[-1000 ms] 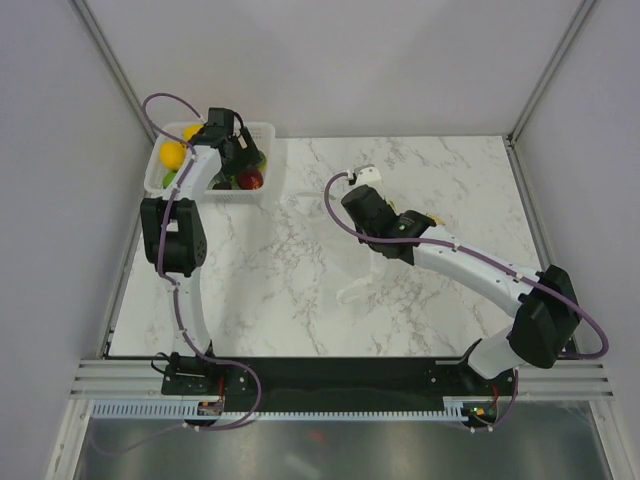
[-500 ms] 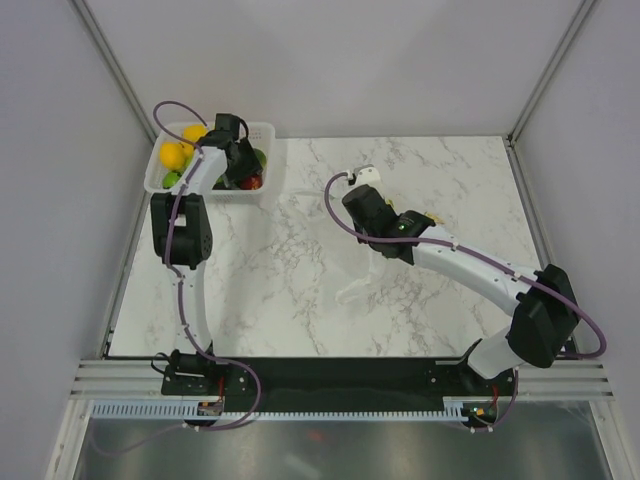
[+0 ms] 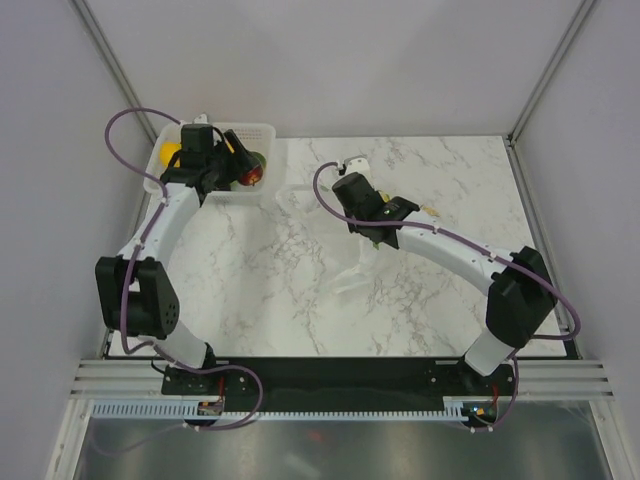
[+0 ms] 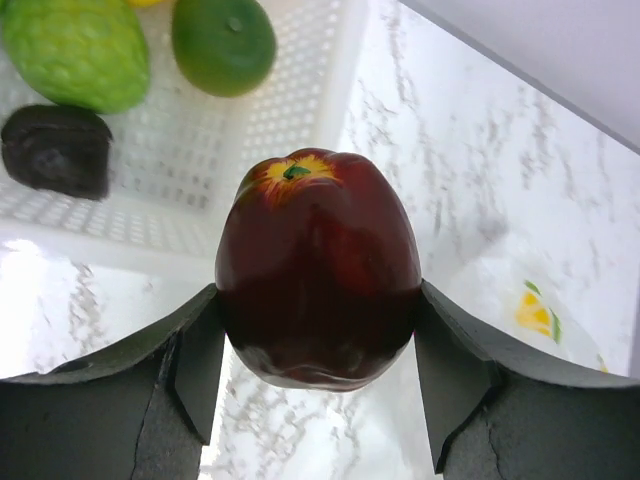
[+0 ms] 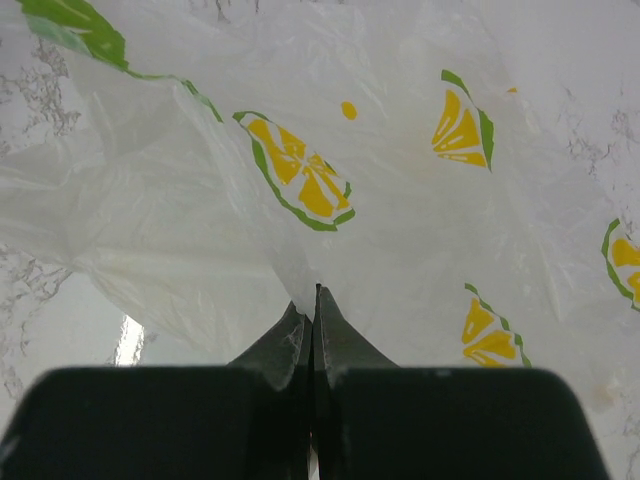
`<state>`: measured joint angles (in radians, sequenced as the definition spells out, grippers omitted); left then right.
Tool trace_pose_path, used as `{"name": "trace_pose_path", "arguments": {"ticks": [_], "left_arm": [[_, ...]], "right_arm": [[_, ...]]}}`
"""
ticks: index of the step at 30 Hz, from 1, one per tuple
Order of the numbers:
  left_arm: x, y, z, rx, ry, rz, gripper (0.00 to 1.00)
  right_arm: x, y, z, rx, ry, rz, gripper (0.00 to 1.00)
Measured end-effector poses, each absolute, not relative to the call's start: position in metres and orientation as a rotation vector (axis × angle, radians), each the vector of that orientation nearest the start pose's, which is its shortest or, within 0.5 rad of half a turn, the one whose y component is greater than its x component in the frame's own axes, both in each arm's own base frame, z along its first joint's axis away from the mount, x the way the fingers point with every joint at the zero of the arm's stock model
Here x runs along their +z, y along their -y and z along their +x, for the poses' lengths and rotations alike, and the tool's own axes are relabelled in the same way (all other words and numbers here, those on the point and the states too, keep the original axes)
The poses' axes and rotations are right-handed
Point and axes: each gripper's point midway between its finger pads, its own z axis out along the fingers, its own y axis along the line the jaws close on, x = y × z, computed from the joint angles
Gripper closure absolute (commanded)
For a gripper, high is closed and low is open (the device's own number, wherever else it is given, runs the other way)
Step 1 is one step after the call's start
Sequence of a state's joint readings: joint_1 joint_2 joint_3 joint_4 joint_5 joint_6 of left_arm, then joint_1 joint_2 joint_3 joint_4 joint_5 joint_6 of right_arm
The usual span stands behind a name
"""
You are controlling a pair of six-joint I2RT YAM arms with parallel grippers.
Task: Place the fake fruits into the plastic bag and tie a complex knot
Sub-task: Pick up the fake fruit from the bin, then place the fake fruit in the plastic bag.
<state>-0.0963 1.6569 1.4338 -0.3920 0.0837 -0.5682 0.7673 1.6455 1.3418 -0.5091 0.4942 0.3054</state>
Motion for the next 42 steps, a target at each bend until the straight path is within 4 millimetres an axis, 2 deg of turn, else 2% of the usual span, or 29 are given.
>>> {"name": "trace_pose_path", "arguments": {"ticks": [2, 8, 11, 15, 18, 20, 22, 25, 30, 35, 42], "left_arm": [[0.220, 0.090, 0.455, -0.518, -2.131, -0.453, 0.64], [0.218, 0.112, 0.388, -0.637, -2.084, -0.426, 0.61], [0.236, 0.120, 0.364, -0.695, -2.027, -0.392, 0.61], [0.270, 0.132, 0.336, -0.766, -1.908, -0.326, 0.60], [0.282, 0.147, 0.313, -0.817, -1.858, -0.265, 0.59], [0.283, 0.157, 0.304, -0.844, -1.843, -0.232, 0.59], [0.274, 0.170, 0.302, -0.869, -1.866, -0.208, 0.59], [0.251, 0.191, 0.310, -0.897, -1.928, -0.195, 0.60], [0.189, 0.226, 0.314, -0.915, -2.087, -0.177, 0.60], [0.167, 0.254, 0.315, -0.954, -2.131, -0.152, 0.60], [0.136, 0.270, 0.329, -0.967, -2.185, -0.213, 0.61]], "right_arm": [[0.169, -0.247, 0.362, -0.018, -2.236, -0.294, 1.00], [0.173, -0.258, 0.372, 0.009, -2.232, -0.298, 1.00], [0.170, -0.262, 0.374, 0.013, -2.240, -0.308, 1.00], [0.163, -0.267, 0.376, 0.020, -2.256, -0.323, 1.00], [0.159, -0.269, 0.376, 0.023, -2.268, -0.332, 1.00], [0.158, -0.270, 0.374, 0.032, -2.275, -0.340, 1.00], [0.158, -0.272, 0.374, 0.044, -2.278, -0.345, 1.00], [0.157, -0.275, 0.372, 0.062, -2.282, -0.349, 1.00], [0.157, -0.278, 0.370, 0.091, -2.292, -0.352, 1.00], [0.166, -0.277, 0.367, 0.109, -2.283, -0.338, 1.00], [0.187, -0.276, 0.366, 0.141, -2.245, -0.314, 1.00]]}}
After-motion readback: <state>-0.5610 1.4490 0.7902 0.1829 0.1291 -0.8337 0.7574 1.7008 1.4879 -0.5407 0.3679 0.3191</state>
